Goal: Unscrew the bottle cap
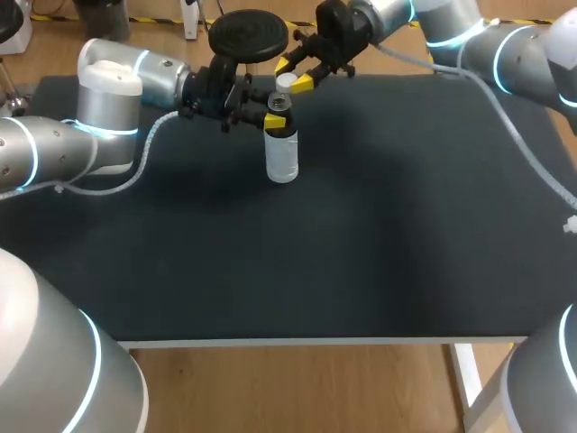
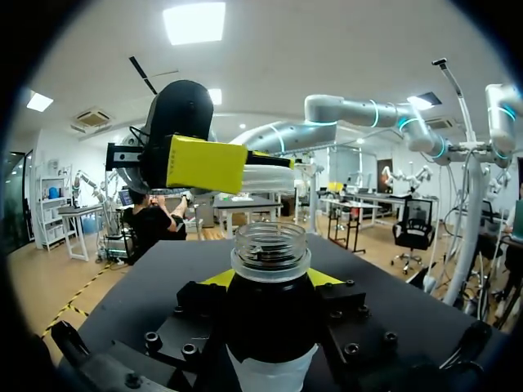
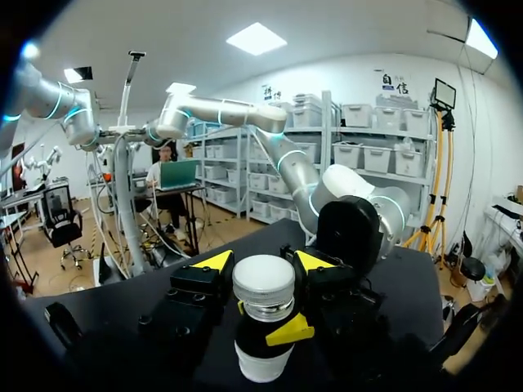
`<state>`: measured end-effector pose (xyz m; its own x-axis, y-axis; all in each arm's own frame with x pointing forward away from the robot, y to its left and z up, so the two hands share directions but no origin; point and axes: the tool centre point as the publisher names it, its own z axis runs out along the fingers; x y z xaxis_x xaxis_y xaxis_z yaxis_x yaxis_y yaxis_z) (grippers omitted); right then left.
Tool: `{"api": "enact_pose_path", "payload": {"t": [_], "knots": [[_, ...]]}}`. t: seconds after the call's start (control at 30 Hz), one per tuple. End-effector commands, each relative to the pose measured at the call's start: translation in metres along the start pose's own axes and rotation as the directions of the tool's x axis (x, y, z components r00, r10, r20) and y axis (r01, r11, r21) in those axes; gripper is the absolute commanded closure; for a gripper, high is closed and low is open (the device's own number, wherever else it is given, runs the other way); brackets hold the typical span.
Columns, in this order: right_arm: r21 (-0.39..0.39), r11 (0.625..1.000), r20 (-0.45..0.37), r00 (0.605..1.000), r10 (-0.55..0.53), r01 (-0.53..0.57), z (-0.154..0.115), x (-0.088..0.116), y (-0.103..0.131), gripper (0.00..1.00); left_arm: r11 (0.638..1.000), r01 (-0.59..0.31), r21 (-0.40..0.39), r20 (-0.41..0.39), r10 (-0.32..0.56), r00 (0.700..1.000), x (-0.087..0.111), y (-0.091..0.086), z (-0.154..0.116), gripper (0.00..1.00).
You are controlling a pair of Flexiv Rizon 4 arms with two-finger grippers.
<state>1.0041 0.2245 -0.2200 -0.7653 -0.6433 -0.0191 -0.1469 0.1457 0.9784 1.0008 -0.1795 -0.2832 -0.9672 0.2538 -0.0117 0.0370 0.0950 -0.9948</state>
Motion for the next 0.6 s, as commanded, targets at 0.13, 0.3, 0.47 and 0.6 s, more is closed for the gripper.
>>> {"api": "enact_pose_path", "payload": {"t": [0.13, 0.3, 0.47, 0.6], "knots": [[0.003, 1.000, 0.053, 0.998, 0.025, -0.025, -0.045, 0.017, -0.016, 1.00, 1.000, 0.000, -0.001, 0.000, 0.000, 1.000, 0.000, 0.000, 0.000, 1.00], [0.030, 0.993, 0.260, 0.961, 0.099, -0.111, -0.067, 0.029, -0.041, 1.00, 1.000, 0.000, -0.001, 0.000, 0.000, 1.000, 0.000, 0.000, 0.000, 1.00], [0.024, 0.982, 0.423, 0.892, 0.160, -0.187, -0.080, 0.038, -0.071, 1.00, 1.000, 0.000, -0.001, 0.000, 0.000, 1.000, 0.000, 0.000, 0.000, 1.00], [0.027, 0.970, 0.492, 0.848, 0.198, -0.242, -0.082, 0.042, -0.090, 1.00, 1.000, 0.000, -0.001, 0.000, 0.000, 1.000, 0.000, 0.000, 0.000, 1.00]]}}
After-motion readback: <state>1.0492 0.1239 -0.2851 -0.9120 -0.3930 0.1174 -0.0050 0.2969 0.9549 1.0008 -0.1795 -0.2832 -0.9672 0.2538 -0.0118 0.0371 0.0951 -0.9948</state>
